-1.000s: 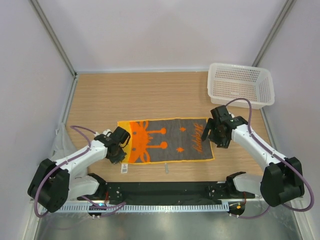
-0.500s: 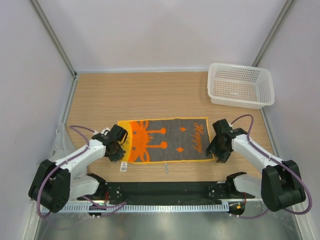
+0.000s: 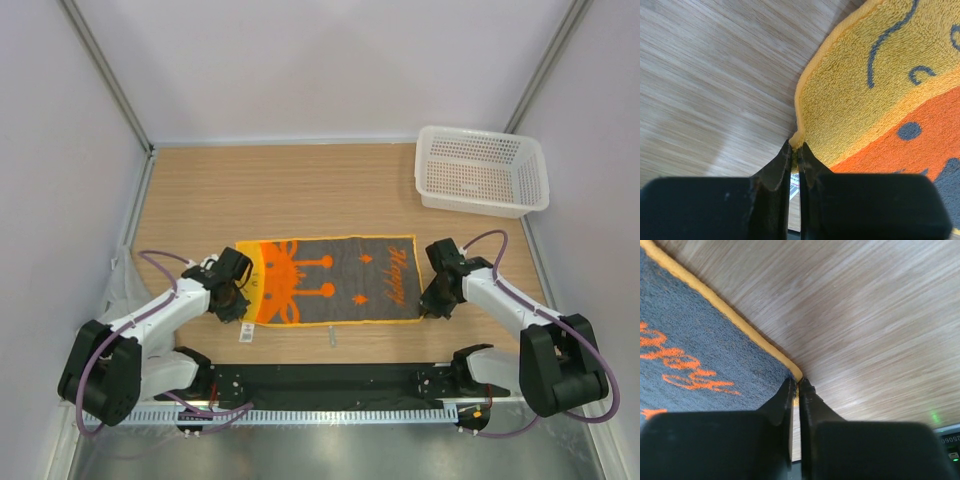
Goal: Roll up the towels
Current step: Fold the towel
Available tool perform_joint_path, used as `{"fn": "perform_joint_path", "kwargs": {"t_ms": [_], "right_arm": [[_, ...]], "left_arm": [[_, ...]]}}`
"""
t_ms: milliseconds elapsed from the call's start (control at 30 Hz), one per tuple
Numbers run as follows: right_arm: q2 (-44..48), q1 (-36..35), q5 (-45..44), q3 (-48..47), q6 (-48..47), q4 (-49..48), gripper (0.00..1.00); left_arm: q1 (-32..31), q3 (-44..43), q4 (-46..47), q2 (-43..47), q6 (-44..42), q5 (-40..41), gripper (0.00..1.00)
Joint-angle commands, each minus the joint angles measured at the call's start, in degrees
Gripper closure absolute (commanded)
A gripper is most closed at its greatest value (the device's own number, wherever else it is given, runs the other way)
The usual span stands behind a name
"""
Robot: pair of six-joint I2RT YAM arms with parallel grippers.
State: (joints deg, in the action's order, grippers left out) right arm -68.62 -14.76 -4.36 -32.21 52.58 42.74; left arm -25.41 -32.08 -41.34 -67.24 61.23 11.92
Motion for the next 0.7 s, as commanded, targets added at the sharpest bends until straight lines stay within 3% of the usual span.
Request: {"fn": "perform_joint_path", "kwargs": {"t_ms": [0,367,667], "right_arm": [[-0.29,0.09,0.06,0.92,0.25,-2.49,0.99],[9.64,0.17,-2.41,-4.35,-1.16,8.4,0.99],[12.99,0.17,0.58,-6.2,-1.07,10.26,0.99]], "left_arm": [[0.45,-1.41,1.27,1.06,-0.41,-0.58,0.94],[0.45,-6.07,-10.24,11.77,0.82,0.73,0.97],[0.54,-7.81,-14.02,15.82,1.26,1.08,0.99]]}}
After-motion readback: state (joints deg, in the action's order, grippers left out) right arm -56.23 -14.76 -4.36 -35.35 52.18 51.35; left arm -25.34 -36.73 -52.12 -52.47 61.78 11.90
